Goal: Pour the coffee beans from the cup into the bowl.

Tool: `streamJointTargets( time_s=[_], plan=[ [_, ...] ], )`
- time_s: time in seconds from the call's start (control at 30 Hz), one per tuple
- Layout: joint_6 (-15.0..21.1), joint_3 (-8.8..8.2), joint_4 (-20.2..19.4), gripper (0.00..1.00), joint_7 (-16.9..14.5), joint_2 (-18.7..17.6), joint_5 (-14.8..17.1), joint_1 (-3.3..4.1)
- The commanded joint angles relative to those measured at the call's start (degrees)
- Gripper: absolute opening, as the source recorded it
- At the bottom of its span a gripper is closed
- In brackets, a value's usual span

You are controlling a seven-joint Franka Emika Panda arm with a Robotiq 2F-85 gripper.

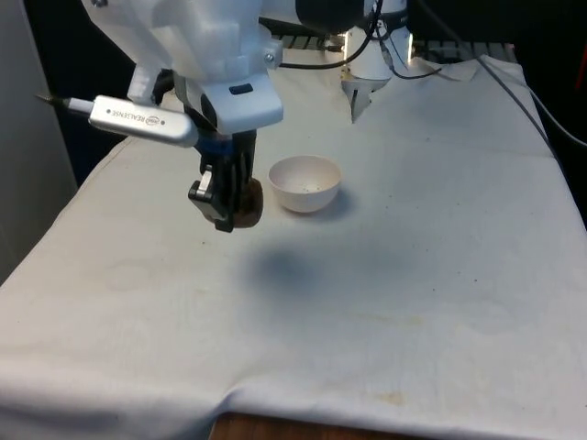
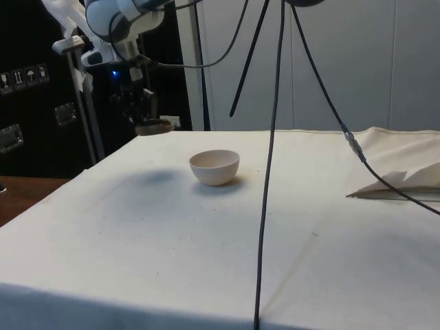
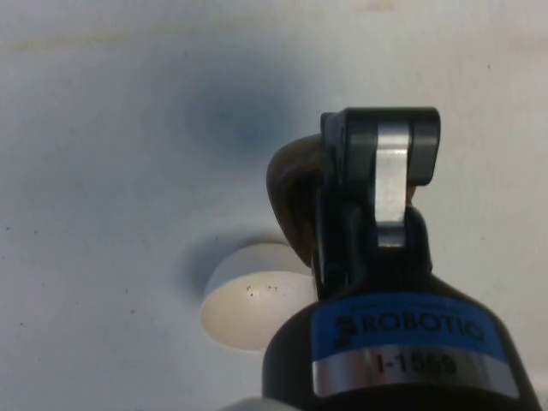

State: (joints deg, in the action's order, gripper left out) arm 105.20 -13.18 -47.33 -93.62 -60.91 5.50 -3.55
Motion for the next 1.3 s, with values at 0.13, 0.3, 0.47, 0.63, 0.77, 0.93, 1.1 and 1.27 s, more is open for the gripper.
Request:
streamJointTargets(
  time_s=[0.13, 0.3, 0.47, 0.63, 0.77, 0.93, 1.1, 1.27],
  plan=[
    [-0.7, -0.23, -0.2, 0.04, 0.0, 0.5, 0.0, 0.00],
    [-0.4, -0.74, -1.9, 0.04, -0.5, 2.1, -0.1, -0.17],
    [-1.9, -0.92, -0.3, 0.04, -0.2, 1.3, 0.0, -0.11],
    [-1.3, -1.38, -2.6, 0.04, -0.7, 3.0, -0.1, -0.17],
    [-1.8, -1.66, -2.8, 0.04, -0.9, 3.4, -0.1, -0.17],
    [-2.7, -1.95, -2.8, 0.04, -1.0, 3.9, -0.1, -0.17],
    [-3.9, -2.12, -2.6, 0.04, -1.0, 4.6, -0.1, -0.11],
    [-5.9, -2.29, -2.5, 0.04, -0.9, 6.1, -0.1, -0.11]
  ],
)
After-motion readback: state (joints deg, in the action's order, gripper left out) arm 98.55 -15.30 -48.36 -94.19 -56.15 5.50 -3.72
